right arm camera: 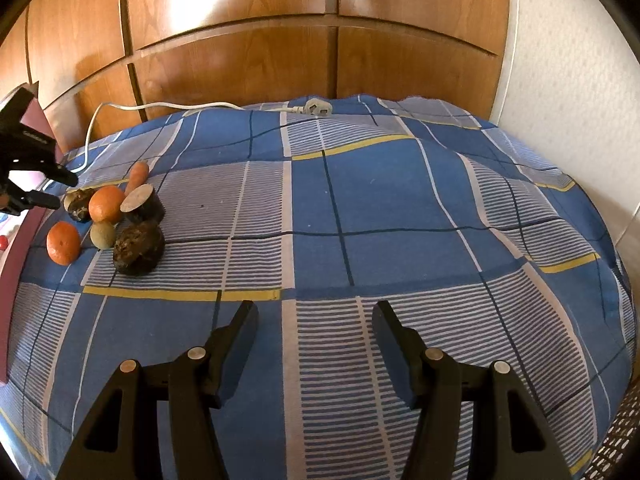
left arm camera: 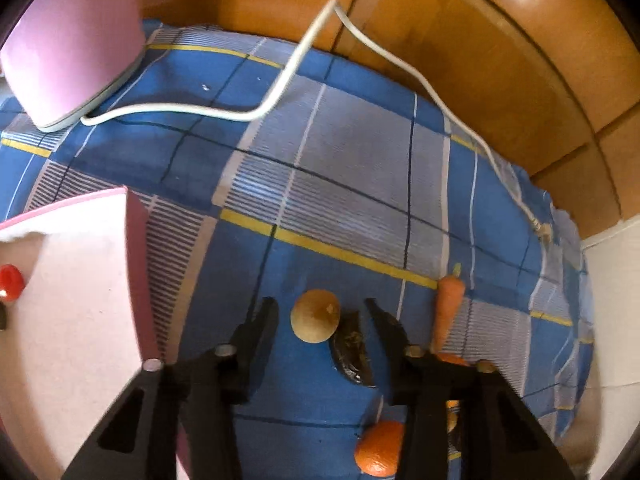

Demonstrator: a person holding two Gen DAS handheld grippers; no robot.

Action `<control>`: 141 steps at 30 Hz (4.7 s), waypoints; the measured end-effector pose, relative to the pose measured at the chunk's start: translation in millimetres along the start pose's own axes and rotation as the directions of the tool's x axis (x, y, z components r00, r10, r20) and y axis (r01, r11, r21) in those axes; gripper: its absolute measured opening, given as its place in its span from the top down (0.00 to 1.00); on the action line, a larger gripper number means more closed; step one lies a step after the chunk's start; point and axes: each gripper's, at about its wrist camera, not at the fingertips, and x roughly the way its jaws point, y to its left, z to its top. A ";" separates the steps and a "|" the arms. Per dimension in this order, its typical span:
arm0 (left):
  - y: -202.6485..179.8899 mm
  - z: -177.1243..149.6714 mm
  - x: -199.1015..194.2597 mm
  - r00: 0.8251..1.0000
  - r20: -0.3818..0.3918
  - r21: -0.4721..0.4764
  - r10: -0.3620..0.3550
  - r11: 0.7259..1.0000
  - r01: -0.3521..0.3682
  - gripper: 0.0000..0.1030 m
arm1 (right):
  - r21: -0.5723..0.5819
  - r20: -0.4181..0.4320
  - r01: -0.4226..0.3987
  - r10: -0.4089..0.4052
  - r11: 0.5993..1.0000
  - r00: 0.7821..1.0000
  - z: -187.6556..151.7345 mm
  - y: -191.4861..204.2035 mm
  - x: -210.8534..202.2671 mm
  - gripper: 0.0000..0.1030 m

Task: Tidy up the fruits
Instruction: 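Move the left tool to the small beige round fruit and grasp it, then drop the beige fruit into the pink tray with the left tool, then grasp the orange carrot with the right tool and lift it, then carry the carrot into the pink tray and open the right tool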

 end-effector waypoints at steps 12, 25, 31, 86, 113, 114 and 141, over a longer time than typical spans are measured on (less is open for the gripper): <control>9.2 -33.3 -40.6 0.991 0.119 0.067 -0.062 0.996 0.054 0.75 | 0.000 -0.009 -0.015 0.015 1.000 1.000 0.0 2.0 1.0 0.42; 108.9 -69.3 -112.8 0.961 0.278 -0.060 0.010 0.998 0.007 0.75 | -0.005 -0.008 -0.013 0.013 1.000 1.000 -3.6 6.1 -2.9 0.42; 159.8 -68.2 -110.6 0.960 0.272 -0.172 0.067 0.985 -0.020 0.73 | -0.018 0.000 -0.015 0.015 1.000 1.000 -3.5 12.3 -8.8 0.42; 125.1 -243.4 -132.3 0.866 0.444 -0.130 0.232 0.972 -0.194 0.14 | 0.014 -0.089 -0.262 0.262 0.965 0.961 84.1 77.4 6.6 0.47; 135.0 -240.4 -127.8 0.873 0.429 -0.141 0.232 0.972 -0.189 0.14 | -0.075 -0.212 -0.253 0.233 0.965 0.949 129.4 174.0 101.3 0.82; 134.5 -240.5 -127.9 0.874 0.428 -0.141 0.231 0.972 -0.188 0.14 | -0.063 -0.193 -0.255 0.239 0.965 0.952 130.8 170.4 97.4 0.82; 138.7 -249.4 -153.4 0.838 0.479 -0.207 0.261 0.961 -0.181 0.11 | -0.112 -0.155 -0.569 0.551 0.815 0.820 93.7 177.2 -5.7 0.82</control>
